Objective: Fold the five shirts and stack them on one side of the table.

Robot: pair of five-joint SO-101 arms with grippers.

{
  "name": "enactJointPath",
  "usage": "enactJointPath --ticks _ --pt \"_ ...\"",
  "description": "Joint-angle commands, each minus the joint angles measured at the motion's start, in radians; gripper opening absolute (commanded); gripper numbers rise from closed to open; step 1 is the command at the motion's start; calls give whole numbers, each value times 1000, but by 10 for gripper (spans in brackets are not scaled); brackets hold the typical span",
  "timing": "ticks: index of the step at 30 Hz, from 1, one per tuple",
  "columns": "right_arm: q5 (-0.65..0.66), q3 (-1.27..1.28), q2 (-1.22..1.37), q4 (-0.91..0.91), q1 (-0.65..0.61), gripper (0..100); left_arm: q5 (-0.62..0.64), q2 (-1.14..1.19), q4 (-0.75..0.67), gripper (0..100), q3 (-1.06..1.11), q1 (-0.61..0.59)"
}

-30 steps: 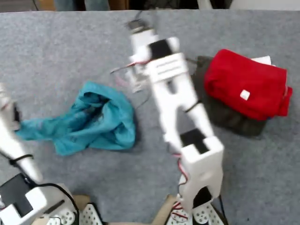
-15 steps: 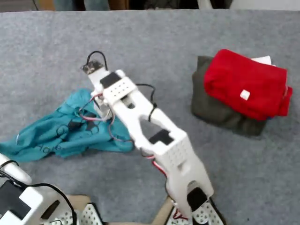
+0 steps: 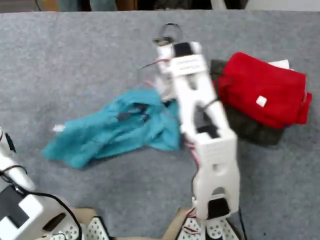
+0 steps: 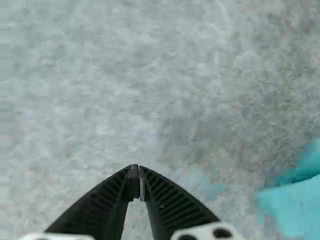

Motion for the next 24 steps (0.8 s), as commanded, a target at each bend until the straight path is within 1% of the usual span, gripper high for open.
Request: enactJointPath --ticks 1,3,6,9,11,14,17,19,22,24 --pt "78 222 -139 11 49 68 61 44 -61 30 24 67" --pt "115 295 -208 11 49 149 100 84 -95 30 35 82" --pt "186 298 -321 11 43 260 114 126 -98 30 10 79" --pt "239 249 -381 -17 -32 322 115 152 -95 30 -10 81" --pt "242 222 -372 -58 -124 325 115 155 -95 30 -10 84" --pt "249 211 -314 -169 -262 325 115 161 -95 30 -13 81" --pt "249 208 -208 -324 -348 325 115 163 -97 30 -12 81" --pt "249 206 -130 -413 -371 325 115 163 -100 30 -10 81" --pt "244 202 -33 -483 -359 309 115 163 -100 30 -10 81" --pt "241 162 13 -486 -330 224 115 161 -97 30 -12 81"
